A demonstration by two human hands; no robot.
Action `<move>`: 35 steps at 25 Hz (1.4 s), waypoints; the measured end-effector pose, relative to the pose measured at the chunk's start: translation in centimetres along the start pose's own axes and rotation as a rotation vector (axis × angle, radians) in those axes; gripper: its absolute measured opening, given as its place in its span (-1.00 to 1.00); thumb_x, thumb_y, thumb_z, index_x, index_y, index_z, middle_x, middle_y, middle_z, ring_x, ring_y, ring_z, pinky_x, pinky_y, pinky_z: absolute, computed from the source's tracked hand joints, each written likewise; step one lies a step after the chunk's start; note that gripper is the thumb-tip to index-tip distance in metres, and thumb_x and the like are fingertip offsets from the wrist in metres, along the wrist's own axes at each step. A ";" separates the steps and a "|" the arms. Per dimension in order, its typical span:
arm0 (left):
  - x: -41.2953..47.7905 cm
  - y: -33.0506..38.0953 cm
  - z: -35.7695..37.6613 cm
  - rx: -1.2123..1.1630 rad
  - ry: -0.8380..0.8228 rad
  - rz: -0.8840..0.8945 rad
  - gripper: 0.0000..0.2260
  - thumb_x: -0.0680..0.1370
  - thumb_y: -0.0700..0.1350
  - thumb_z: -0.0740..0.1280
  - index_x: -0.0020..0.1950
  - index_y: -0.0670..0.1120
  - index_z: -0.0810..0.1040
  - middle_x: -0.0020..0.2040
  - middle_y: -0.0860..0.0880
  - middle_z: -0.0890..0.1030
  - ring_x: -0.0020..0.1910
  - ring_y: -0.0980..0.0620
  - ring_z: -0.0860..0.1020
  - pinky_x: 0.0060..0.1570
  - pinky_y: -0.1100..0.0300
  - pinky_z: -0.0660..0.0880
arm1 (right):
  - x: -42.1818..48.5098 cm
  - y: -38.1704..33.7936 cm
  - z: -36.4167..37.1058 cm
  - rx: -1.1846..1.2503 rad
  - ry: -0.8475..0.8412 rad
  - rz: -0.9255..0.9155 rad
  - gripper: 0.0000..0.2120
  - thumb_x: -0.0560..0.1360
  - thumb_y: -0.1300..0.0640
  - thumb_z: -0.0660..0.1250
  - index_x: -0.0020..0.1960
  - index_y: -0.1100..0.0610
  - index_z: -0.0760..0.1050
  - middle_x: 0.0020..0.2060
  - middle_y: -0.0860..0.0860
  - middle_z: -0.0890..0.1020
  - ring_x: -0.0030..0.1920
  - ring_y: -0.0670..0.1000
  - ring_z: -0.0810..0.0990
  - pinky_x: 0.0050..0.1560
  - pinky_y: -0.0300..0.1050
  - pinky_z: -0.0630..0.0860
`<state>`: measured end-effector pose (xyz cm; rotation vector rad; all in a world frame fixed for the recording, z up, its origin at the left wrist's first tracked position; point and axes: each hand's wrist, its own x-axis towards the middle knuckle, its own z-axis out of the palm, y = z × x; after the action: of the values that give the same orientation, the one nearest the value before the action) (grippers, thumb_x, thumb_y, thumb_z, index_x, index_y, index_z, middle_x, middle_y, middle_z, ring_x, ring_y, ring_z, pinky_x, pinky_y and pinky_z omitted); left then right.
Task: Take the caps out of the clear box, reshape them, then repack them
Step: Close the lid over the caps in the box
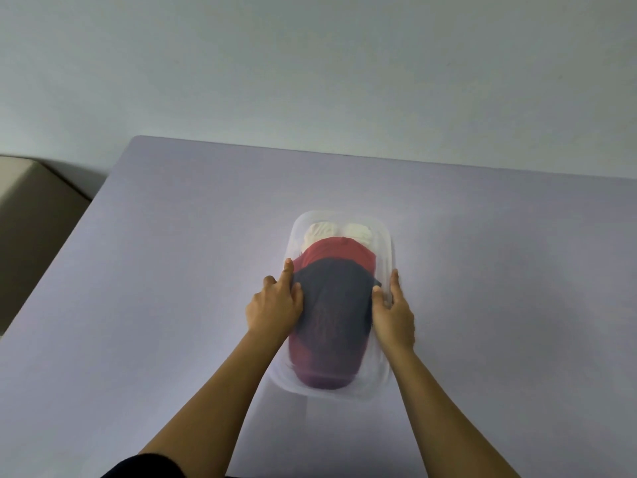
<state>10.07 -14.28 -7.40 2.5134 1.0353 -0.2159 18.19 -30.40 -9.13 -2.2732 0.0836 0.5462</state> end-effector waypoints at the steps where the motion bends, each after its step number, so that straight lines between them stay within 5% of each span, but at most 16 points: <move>1: -0.2 -0.1 0.3 -0.017 0.004 -0.001 -0.55 0.62 0.11 -0.04 0.52 0.14 0.02 0.13 -0.14 0.47 -0.10 -0.17 0.55 -0.23 0.07 0.42 | -0.2 0.2 0.2 -0.046 0.035 -0.019 -0.48 0.60 -0.11 0.03 0.51 -0.13 -0.05 0.40 0.09 0.36 0.33 0.20 0.40 0.23 0.15 0.42; 11: -1.3 -0.6 1.4 -0.192 0.091 -0.108 -0.48 0.58 0.22 -0.01 0.53 0.14 0.00 0.01 -0.10 0.58 -0.09 -0.11 0.57 -0.09 0.02 0.50 | -0.9 0.3 0.8 -0.070 0.176 -0.031 -0.48 0.58 -0.13 0.05 0.48 0.02 0.12 0.29 0.13 0.50 0.20 0.21 0.52 0.16 0.16 0.47; 17: -0.6 -0.9 0.1 -0.365 0.022 -0.069 -0.49 0.59 0.15 0.11 0.45 -0.10 0.27 0.25 -0.19 0.56 0.21 -0.22 0.51 0.19 -0.07 0.44 | 0.9 0.4 -1.3 0.251 -0.101 0.094 -0.38 0.52 -0.20 0.16 0.48 -0.02 0.07 0.40 0.10 0.37 0.33 0.19 0.40 0.26 0.11 0.37; 23: 3.5 1.7 -3.1 -0.318 -0.082 0.142 -0.46 0.54 0.27 0.11 0.42 -0.01 0.36 0.14 -0.10 0.62 0.08 -0.15 0.59 0.18 -0.06 0.47 | 5.2 -0.9 -7.1 0.474 -0.337 0.183 -0.22 0.31 -0.40 0.28 0.41 -0.08 0.19 0.25 0.01 0.47 0.07 0.10 0.55 -0.21 0.00 0.60; 28: 10.0 7.7 -7.6 -0.235 -0.144 0.286 -0.40 0.55 0.27 0.09 0.49 -0.04 0.23 0.41 -0.12 0.42 0.34 -0.18 0.43 0.36 -0.09 0.31 | 8.1 -2.9 -8.7 0.774 -0.190 0.195 -0.29 0.35 -0.29 0.33 0.38 0.01 0.23 0.21 0.10 0.52 0.09 0.18 0.57 -0.10 0.17 0.62; 32: 13.1 9.8 -9.3 -0.247 0.105 0.014 -0.38 0.54 0.23 0.15 0.45 -0.16 0.24 0.39 -0.21 0.40 0.34 -0.24 0.38 0.24 -0.09 0.36 | 11.1 -5.7 -8.3 1.070 0.008 0.300 -0.38 0.47 -0.13 0.31 0.38 0.05 0.10 0.18 0.18 0.46 0.09 0.21 0.55 -0.02 0.19 0.60; 35: 13.9 11.0 -7.7 -0.646 -0.093 -0.175 -0.29 0.48 0.27 0.24 0.44 -0.18 0.18 0.29 -0.19 0.42 0.20 -0.26 0.46 -0.06 -0.07 0.55 | 13.4 -8.1 -7.0 1.214 0.114 0.359 -0.36 0.47 -0.10 0.32 0.38 0.02 0.04 0.20 0.19 0.41 0.11 0.22 0.53 0.00 0.18 0.56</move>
<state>27.61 -9.14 -1.11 1.8223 1.0764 -0.0344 34.71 -28.31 -4.83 -1.0892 0.6883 0.3714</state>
